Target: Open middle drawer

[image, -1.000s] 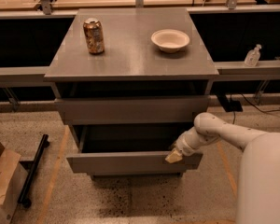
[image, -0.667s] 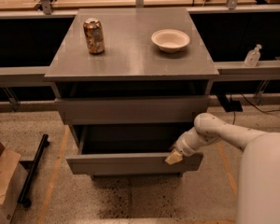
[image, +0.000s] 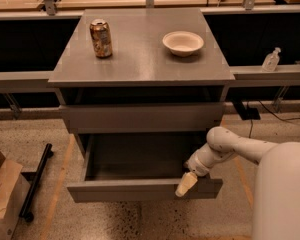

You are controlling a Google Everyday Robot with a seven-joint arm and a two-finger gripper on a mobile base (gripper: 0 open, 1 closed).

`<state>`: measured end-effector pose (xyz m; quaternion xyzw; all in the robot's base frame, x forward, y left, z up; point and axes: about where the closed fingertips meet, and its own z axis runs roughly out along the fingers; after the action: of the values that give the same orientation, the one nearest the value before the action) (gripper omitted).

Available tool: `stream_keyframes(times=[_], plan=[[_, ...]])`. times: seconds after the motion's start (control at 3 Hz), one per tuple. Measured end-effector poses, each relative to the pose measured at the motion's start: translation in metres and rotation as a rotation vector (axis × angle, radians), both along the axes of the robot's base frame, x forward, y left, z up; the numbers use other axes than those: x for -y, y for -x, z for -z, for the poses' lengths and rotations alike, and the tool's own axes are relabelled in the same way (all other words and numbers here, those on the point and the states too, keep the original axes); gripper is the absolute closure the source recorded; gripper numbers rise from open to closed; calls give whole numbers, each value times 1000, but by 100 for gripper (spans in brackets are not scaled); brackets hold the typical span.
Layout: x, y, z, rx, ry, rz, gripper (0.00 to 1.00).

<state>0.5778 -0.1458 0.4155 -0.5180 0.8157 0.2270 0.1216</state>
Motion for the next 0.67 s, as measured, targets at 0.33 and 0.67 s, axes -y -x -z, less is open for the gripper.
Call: stream_keyframes(times=[0.33, 0.67], plan=[[1, 58, 10, -149, -6, 5, 0], [5, 97, 10, -262, -2, 15, 0]])
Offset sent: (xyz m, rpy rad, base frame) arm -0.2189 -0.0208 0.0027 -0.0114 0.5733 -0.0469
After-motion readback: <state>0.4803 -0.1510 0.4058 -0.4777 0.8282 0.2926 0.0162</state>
